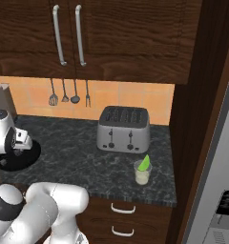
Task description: Grab a lemon wedge from the fridge and one ice cube from the ice bowl, and put them in the glass of lemonade.
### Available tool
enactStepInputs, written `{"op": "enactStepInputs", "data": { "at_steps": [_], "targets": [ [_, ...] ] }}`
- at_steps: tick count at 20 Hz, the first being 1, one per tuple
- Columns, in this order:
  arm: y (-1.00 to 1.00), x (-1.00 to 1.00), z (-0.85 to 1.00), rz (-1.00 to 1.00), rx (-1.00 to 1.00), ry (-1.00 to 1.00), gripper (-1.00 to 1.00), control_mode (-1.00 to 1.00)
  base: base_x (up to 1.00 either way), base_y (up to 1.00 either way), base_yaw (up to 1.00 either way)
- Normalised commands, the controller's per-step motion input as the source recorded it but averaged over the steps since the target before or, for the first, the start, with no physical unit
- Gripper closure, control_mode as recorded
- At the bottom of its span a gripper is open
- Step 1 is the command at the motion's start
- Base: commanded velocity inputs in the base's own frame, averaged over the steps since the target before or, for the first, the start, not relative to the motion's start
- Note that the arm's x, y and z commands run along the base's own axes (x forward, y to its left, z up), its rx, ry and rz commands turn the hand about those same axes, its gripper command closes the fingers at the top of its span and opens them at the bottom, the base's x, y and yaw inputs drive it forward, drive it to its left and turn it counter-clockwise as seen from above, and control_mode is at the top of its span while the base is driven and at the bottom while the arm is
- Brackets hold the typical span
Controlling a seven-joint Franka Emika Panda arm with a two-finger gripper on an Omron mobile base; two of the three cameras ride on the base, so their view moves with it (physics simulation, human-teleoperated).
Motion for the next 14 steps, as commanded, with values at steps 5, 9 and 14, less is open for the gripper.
{"op": "enactStepInputs", "data": {
  "at_steps": [5, 9, 14],
  "targets": [
    [0.28, 0.08, -0.48, 0.02, 0.00, -0.05, -1.00, -1.00, 0.00, 0.00, 0.00],
    [0.42, 0.29, -0.18, 0.06, 0.00, -0.11, -1.00, -1.00, 0.00, 0.00, 0.00],
    [0.08, 0.27, 0.04, 0.01, 0.00, -0.04, -1.00, -1.00, 0.00, 0.00, 0.00]
  ]
}}
